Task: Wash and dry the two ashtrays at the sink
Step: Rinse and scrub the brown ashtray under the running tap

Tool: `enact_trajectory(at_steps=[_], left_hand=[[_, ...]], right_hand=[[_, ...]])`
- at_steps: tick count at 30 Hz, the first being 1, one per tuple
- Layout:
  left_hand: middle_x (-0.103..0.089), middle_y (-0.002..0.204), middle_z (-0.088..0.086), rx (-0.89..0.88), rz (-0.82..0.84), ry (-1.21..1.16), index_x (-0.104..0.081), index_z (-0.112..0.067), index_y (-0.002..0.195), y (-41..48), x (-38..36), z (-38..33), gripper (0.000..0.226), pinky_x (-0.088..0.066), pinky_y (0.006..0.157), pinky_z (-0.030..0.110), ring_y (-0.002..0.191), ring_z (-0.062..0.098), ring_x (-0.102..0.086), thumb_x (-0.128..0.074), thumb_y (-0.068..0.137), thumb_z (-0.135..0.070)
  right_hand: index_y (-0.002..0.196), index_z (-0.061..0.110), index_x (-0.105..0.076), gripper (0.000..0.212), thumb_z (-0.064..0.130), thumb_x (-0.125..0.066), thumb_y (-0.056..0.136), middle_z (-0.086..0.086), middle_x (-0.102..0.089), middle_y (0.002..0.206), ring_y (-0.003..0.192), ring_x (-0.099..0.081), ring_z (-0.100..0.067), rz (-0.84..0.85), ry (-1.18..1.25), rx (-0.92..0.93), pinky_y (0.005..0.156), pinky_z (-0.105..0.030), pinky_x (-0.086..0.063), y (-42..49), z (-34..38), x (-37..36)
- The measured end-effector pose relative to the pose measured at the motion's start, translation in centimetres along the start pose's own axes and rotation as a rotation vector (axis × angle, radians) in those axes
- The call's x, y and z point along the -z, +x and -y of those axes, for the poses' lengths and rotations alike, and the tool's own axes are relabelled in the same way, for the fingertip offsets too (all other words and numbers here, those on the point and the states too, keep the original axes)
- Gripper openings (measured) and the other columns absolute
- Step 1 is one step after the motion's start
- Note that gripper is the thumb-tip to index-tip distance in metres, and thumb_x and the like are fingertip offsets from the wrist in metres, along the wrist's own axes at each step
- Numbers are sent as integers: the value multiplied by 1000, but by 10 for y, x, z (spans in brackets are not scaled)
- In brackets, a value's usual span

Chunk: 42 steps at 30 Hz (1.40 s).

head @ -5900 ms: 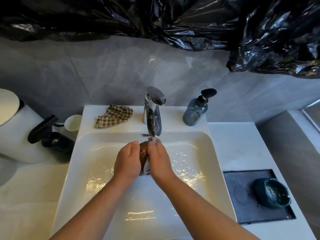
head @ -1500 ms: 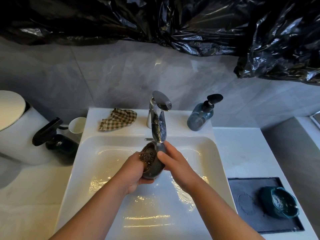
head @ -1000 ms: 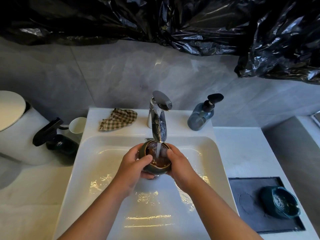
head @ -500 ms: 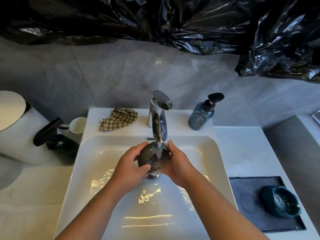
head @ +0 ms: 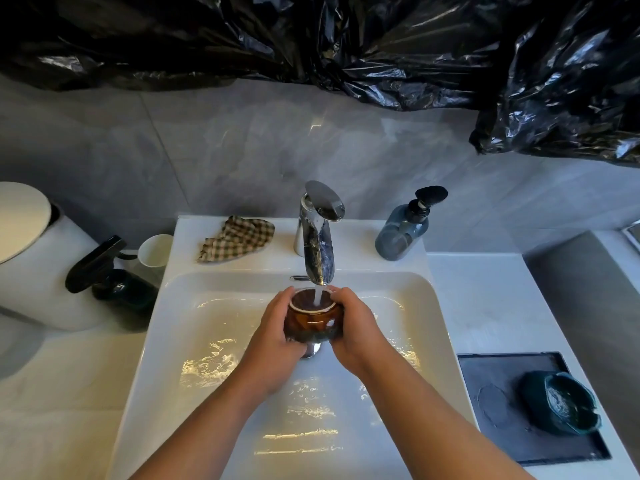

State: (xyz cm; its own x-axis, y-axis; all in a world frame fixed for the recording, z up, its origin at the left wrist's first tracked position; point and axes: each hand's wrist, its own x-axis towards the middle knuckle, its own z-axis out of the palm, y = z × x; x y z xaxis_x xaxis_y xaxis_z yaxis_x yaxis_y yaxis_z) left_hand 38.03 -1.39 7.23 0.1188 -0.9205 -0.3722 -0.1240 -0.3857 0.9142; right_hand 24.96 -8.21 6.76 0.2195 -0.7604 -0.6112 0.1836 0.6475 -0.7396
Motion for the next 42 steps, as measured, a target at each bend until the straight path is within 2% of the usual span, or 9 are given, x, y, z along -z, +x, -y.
enact_trajectory(at_steps=[3,6,10,17,22,27,32,39,42], left_hand=[[-67,120,3,69,18,-445,-54,-23,127,5,-2,-2,64,-50,94,36,116,24,-59,-56,67,-3],[-73,101,16,160,-84,-904,-65,-2,109,10,-4,-18,29,-55,79,37,95,28,-68,-43,92,-8],[-73,108,25,425,-106,-1063,-64,3,118,17,-1,-25,51,-51,83,46,100,34,-70,-32,106,-34],[-73,88,15,487,25,-843,-71,-10,104,12,-4,-37,42,-50,84,44,83,30,-68,-40,103,-39],[-74,100,16,371,-26,-598,-70,-16,110,2,-14,-42,37,-50,83,44,93,30,-69,-39,105,-35],[-71,79,7,272,-172,-466,-70,-17,92,-3,-21,-45,33,-47,75,40,78,28,-65,-41,105,-28],[-73,65,-3,189,-212,-499,-70,-13,82,1,-21,-45,34,-51,65,30,63,14,-71,-42,103,-15],[-77,89,12,343,-268,-733,-73,-8,100,11,-17,-32,37,-54,75,35,88,27,-73,-45,102,-32],[-76,102,15,454,-265,-802,-74,-9,106,17,-14,-27,40,-53,77,38,99,31,-71,-45,101,-37]], right_hand=[[108,10,-69,33,24,-51,84,-12,-74,107,104,-69,-28,-43,-107,90,89,-40,-58,-3,-1,-2],[114,15,-66,33,18,-54,84,-13,-71,112,110,-67,-29,-59,-208,187,92,-39,-57,-4,-4,-4],[114,16,-65,43,19,-45,76,-7,-72,107,104,-68,-20,10,-317,307,89,-29,-57,-9,-6,-3],[126,21,-63,45,38,-38,93,-1,-71,114,108,-66,-13,102,-436,348,87,-18,-52,-14,-20,-1],[106,18,-62,42,49,-38,92,-3,-67,96,89,-63,-8,77,-396,363,79,-22,-53,-19,-14,-13],[98,19,-63,26,38,-46,93,-11,-69,95,97,-65,-28,16,-240,114,82,-40,-52,-11,-4,-25],[87,21,-71,48,52,-37,100,-4,-77,82,95,-69,-26,-63,20,-69,82,-38,-52,-2,-10,-31],[114,21,-56,41,44,-27,98,0,-58,108,103,-56,-15,-49,-672,762,90,-28,-48,-12,-37,-24],[140,19,-50,58,46,-24,97,-2,-56,123,115,-49,-13,21,-921,778,100,-23,-38,-7,-35,-18]])
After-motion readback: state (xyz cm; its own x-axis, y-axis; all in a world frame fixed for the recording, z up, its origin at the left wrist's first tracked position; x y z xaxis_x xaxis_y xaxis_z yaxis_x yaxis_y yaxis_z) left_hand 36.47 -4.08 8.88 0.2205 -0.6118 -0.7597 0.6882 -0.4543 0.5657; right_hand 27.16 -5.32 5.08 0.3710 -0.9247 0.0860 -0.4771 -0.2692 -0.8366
